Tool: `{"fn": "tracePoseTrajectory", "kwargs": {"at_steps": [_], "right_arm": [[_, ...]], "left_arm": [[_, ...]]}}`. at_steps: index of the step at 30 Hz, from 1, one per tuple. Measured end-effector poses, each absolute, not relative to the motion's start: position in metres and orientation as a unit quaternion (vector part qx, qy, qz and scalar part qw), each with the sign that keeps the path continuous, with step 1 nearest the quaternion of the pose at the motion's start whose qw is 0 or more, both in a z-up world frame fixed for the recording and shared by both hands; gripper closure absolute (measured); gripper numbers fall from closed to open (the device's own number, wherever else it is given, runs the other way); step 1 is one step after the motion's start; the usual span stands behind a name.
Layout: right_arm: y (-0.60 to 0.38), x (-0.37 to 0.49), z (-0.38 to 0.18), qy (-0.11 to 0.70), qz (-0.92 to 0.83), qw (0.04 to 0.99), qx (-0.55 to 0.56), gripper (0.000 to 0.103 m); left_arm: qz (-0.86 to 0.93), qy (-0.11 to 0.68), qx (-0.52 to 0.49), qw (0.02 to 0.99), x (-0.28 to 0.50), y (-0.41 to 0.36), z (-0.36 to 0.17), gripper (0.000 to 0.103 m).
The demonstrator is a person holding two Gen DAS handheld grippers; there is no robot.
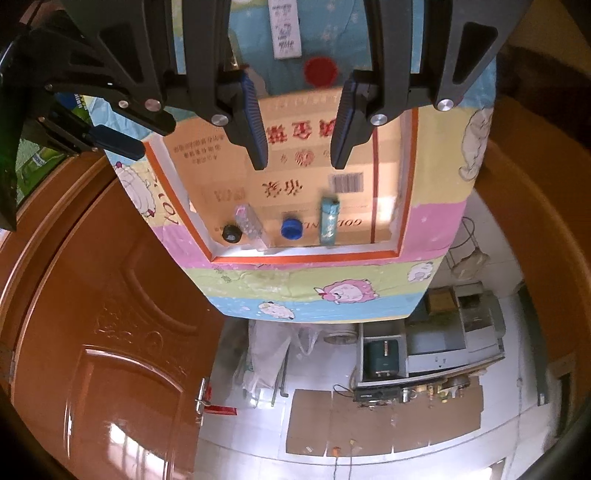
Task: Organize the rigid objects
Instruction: 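Withdraw both tools from the box, moving the right tool toward the gold tube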
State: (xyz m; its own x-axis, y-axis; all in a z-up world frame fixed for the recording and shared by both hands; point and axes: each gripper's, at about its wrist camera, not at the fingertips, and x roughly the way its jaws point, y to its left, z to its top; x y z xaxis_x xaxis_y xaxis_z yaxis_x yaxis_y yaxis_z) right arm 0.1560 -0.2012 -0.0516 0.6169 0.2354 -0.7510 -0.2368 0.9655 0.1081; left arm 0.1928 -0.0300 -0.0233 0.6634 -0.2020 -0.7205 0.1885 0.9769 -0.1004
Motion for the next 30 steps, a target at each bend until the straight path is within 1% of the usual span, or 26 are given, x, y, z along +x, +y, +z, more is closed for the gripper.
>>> {"fn": "tracePoseTrajectory", "kwargs": {"at_steps": [20, 30], "right_arm": [[-0.180, 0.085, -0.052, 0.408, 0.133, 0.903, -0.013, 0.057], [-0.176, 0.057, -0.064, 0.408, 0.132, 0.903, -0.025, 0.057]], "left_arm": [[-0.101, 0.384, -0.007, 0.918, 0.126, -0.013, -0.031, 0.068], [-0.100, 0.387, -0.026, 0.916, 0.098, 0.003, -0.047, 0.068]]}}
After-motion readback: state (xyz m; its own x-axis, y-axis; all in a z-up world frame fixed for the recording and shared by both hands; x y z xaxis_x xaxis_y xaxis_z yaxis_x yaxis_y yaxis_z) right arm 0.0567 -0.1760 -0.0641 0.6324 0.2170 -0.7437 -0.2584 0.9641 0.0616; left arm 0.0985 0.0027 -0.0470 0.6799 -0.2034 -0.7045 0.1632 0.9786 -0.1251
